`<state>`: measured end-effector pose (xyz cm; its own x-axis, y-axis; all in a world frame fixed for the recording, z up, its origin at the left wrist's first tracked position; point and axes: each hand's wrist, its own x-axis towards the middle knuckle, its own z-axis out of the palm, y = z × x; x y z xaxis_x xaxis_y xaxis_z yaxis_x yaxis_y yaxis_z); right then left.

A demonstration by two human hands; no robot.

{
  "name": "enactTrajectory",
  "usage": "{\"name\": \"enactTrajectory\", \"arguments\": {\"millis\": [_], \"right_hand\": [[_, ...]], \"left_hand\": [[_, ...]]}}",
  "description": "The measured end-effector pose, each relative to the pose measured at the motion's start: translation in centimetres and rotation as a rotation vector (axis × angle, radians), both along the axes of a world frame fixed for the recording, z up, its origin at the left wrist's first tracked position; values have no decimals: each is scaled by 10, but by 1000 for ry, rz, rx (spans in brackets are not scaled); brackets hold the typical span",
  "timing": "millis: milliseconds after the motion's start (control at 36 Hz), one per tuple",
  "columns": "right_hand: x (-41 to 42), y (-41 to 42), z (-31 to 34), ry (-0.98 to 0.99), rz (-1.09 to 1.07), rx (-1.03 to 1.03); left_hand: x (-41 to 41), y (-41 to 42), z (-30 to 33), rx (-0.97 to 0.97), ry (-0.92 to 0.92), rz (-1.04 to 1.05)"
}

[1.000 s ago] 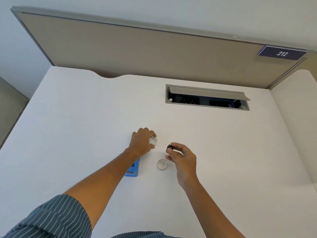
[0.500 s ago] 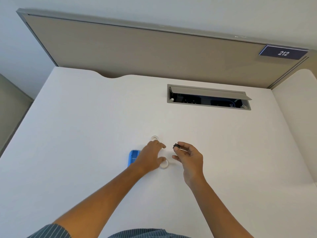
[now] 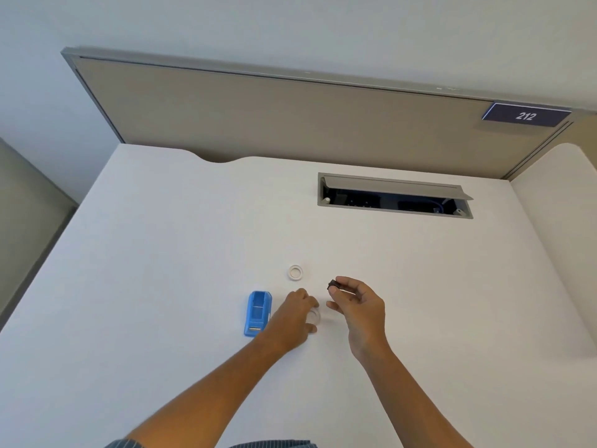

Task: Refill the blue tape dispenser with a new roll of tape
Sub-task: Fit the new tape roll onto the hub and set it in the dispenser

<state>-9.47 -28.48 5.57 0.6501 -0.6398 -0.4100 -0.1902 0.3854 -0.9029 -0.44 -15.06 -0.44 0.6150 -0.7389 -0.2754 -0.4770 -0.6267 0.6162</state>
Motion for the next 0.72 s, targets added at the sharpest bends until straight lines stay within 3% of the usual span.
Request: {"name": "enactTrajectory", "arguments": {"millis": [444, 722], "right_hand": [[6, 4, 15, 18, 51, -16], [2, 11, 21, 11, 118, -62]], "left_hand": [[5, 15, 29, -423, 280, 389], [-1, 21, 43, -545, 410, 452]]}}
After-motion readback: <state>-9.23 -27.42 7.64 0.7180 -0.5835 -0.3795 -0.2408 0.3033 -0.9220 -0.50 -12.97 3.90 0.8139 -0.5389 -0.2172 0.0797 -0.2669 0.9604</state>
